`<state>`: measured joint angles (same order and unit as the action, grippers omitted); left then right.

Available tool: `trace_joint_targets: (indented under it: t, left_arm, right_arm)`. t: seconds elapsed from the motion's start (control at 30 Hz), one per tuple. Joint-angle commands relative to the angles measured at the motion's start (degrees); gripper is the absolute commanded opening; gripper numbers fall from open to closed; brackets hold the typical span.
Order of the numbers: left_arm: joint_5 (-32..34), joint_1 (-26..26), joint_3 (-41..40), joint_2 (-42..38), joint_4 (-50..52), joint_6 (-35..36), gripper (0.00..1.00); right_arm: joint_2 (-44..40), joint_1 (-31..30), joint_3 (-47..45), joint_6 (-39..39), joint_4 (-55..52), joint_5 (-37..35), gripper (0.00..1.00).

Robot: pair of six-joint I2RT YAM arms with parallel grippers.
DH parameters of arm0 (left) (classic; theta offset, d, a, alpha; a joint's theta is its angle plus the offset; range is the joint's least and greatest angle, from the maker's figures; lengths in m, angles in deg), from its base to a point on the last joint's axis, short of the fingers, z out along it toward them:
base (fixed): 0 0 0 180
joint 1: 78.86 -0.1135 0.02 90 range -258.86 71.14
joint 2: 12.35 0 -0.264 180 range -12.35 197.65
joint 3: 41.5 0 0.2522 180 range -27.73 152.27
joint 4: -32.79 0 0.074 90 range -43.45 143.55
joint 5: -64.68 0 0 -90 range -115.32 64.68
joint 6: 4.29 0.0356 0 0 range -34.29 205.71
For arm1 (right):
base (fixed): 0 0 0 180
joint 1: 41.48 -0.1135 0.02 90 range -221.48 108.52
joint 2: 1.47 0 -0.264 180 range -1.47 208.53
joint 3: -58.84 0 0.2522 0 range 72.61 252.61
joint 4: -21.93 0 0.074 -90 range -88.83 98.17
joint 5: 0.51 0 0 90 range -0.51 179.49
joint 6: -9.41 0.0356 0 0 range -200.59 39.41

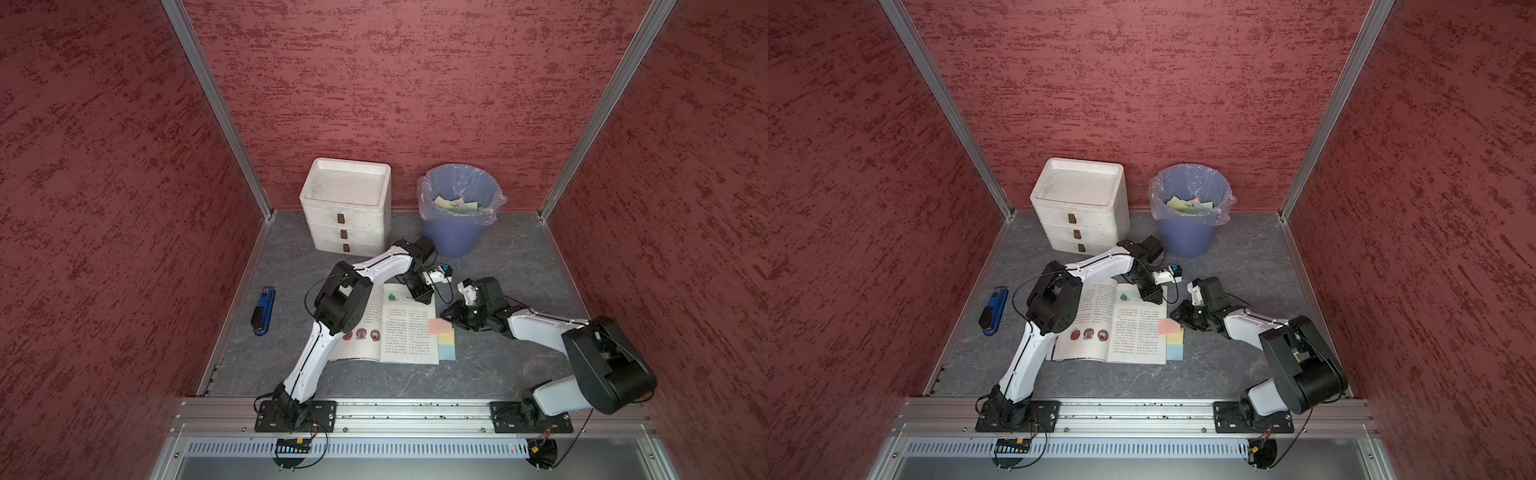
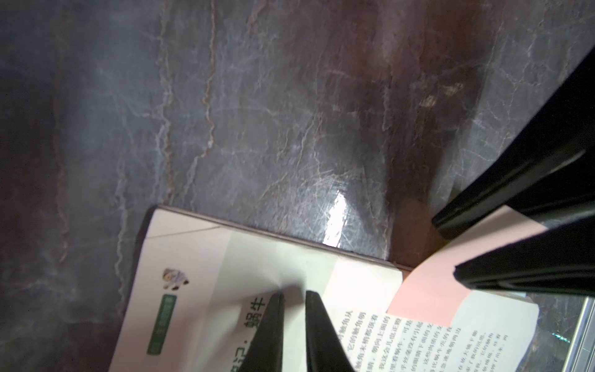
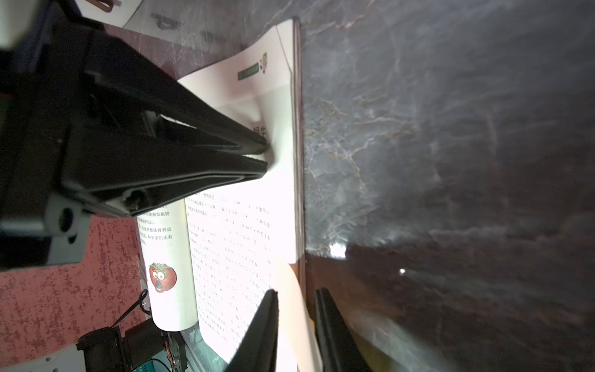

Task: Peel off the used sticky note
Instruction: Tear off the note from the book.

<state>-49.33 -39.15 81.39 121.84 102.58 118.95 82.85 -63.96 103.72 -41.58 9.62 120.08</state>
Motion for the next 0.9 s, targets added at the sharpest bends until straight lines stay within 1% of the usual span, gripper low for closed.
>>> trace_joint_targets:
  t: [0.0, 0.13, 0.27, 0.6, 0.73, 0.87]
  left_arm:
    - [-0.62, 0.55, 0.81, 1.92, 1.3, 0.23, 0.16]
    - [-0.6, 0.55, 0.87, 2.18, 1.26, 0.17, 0.16]
    - [-0.36, 0.59, 1.22, 2.75, 1.39, 0.13, 0.15]
    - [0.23, 0.55, 1.77, 4.32, 2.22, 0.62, 0.14]
    - [0.58, 0.52, 1.79, 4.5, 2.19, 0.69, 0.12]
    - [0.63, 0.35, 1.71, 4.53, 2.23, 0.72, 0.11]
  right_arm:
    - [-2.31, -1.86, 2.18, -1.99, -3.04, -4.06, 0.22]
    - [-3.36, -3.03, 2.9, -2.89, -5.43, -7.21, 0.08]
    - [-4.36, -4.33, 2.95, -4.09, -6.62, -9.89, 0.0]
    - [-4.58, -10.03, 3.24, -8.09, -6.08, -13.18, 0.0]
    - [-5.22, -11.89, 2.72, -8.71, -5.63, -14.3, 0.0]
    - [-6.17, -13.01, 1.68, -8.71, -4.88, -14.38, 0.0]
